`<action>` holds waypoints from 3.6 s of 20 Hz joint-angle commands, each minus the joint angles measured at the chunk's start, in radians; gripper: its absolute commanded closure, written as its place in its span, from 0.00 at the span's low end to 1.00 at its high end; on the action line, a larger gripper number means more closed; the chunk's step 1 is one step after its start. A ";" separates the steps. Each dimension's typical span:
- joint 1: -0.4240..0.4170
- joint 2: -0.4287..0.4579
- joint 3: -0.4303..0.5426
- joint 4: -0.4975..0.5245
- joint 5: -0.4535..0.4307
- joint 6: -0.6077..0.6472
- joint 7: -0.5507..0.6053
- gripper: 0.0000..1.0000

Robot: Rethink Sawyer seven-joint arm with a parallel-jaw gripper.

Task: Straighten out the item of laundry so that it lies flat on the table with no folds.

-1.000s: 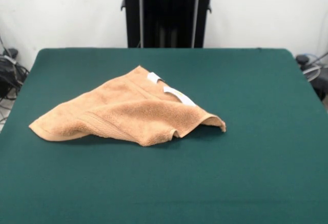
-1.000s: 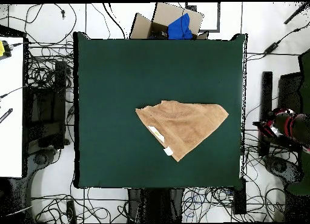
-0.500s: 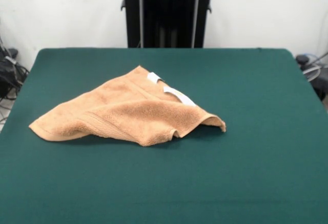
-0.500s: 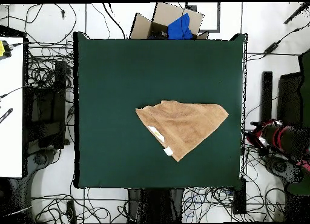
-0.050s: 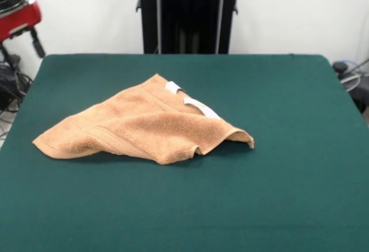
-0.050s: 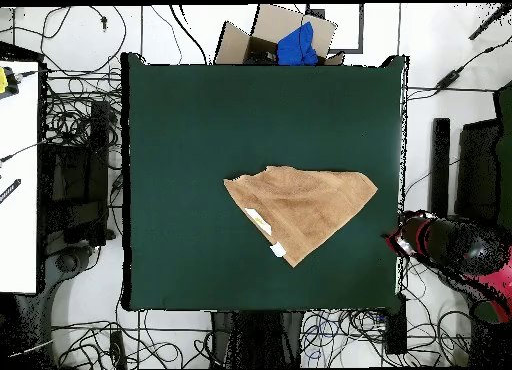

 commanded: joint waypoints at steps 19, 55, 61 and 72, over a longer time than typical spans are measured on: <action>0.014 -0.101 -0.043 0.232 0.132 -0.118 0.323 0.00; 0.034 0.053 0.234 0.306 -0.037 -0.022 -0.040 0.00; 0.062 -0.006 0.298 0.337 -0.023 -0.002 0.019 0.00; 0.154 0.007 0.379 0.314 -0.037 0.036 0.026 0.00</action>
